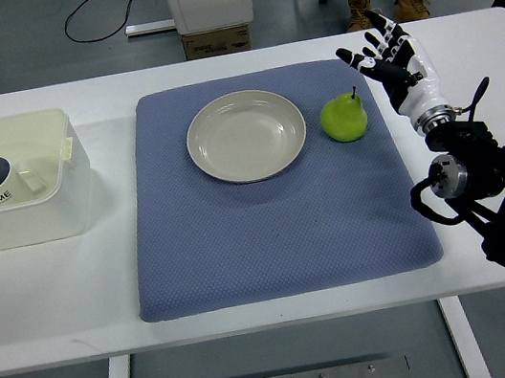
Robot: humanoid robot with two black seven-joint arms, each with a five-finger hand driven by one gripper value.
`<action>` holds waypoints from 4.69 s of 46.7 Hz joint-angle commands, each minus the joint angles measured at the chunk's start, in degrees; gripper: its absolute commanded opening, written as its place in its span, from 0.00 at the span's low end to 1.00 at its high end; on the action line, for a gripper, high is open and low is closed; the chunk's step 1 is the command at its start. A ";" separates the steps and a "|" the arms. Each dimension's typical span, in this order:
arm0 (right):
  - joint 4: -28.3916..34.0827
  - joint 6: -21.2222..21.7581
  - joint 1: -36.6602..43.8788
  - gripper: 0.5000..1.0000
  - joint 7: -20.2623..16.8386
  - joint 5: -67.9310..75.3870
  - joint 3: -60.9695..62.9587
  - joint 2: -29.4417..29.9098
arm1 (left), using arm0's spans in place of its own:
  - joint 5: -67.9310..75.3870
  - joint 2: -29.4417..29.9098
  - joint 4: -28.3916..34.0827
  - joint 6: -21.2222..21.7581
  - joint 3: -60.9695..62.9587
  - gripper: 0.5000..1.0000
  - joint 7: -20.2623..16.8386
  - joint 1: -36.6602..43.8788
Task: Place pear on plate with right hand
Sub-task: 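Move the open right hand toward the green pear, then close the right hand fingers around the green pear, then lift the pear with the right hand, away from the robot, then carry the pear over the cream plate and lower it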
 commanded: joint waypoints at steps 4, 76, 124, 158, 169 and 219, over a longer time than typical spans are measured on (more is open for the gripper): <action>-0.18 -0.01 -0.09 1.00 2.29 -1.86 -1.07 0.88 | 0.00 0.00 0.00 0.00 0.00 1.00 0.00 0.00; -14.77 -0.09 -0.44 1.00 9.52 -2.30 -6.79 5.19 | 0.00 0.00 0.00 0.00 0.00 1.00 0.00 0.00; -14.85 -0.80 -0.97 0.92 9.52 -2.30 -16.10 5.19 | 0.00 0.00 0.00 0.00 0.00 1.00 0.09 0.00; -14.85 -2.91 -0.18 0.00 9.52 -2.22 -17.95 5.19 | 0.00 0.00 0.00 0.00 0.00 1.00 0.00 0.00; -14.68 -2.82 4.74 0.00 9.52 0.07 -17.86 5.19 | 0.00 0.00 0.00 0.00 0.00 1.00 0.00 0.00; -7.56 -0.89 12.21 0.00 6.51 0.60 -26.21 5.19 | 0.00 0.00 0.00 0.00 0.00 1.00 0.00 0.00</action>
